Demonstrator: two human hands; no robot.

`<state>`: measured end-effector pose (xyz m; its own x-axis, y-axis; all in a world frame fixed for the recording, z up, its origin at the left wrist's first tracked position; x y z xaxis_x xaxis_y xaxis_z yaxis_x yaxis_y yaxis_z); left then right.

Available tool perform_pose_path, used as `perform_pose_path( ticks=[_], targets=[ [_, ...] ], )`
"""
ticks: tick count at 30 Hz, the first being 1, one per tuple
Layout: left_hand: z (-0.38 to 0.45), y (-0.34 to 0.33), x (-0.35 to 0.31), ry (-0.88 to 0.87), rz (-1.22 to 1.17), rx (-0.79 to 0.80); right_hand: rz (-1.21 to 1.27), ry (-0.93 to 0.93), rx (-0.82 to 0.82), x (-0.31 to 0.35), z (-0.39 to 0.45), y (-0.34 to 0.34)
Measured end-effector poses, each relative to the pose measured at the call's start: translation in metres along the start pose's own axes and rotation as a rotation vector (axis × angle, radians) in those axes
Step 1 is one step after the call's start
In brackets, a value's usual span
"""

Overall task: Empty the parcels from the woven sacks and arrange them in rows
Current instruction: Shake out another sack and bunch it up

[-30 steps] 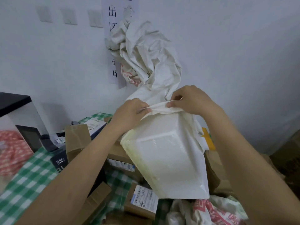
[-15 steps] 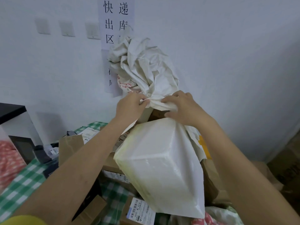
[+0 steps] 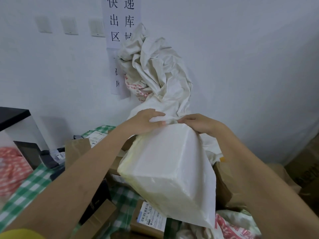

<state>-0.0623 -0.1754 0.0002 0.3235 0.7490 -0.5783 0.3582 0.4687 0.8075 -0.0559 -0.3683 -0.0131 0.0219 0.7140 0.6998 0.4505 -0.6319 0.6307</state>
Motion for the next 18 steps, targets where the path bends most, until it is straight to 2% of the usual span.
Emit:
perform_pose_path(
  ticks=[5, 10, 14, 18],
  targets=[
    [-0.014, -0.012, 0.0, 0.028, 0.016, 0.017, 0.039, 0.062, 0.018, 0.003, -0.007, -0.015],
    [-0.033, -0.014, 0.0, 0.027, 0.063, -0.057, 0.079, 0.166, -0.166, 0.003, -0.016, -0.022],
    [-0.049, -0.017, 0.003, -0.005, 0.011, -0.108, 0.091, 0.298, -0.212, 0.017, -0.033, -0.035],
    [-0.067, -0.022, 0.011, -0.028, -0.019, -0.154, 0.004, 0.4, -0.296, 0.032, -0.055, -0.056]
  ],
)
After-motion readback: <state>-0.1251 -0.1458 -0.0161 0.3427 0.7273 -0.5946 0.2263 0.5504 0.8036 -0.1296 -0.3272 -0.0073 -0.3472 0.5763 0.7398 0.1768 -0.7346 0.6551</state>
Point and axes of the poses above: each hand's wrist, its own z-axis towards the middle knuckle, its own y-axis out of the back of the hand, x = y × z, the point moved 7 cm from there along z, towards the middle knuckle, and after that the axes turned 11 degrees about x, right-handed, at the moved point
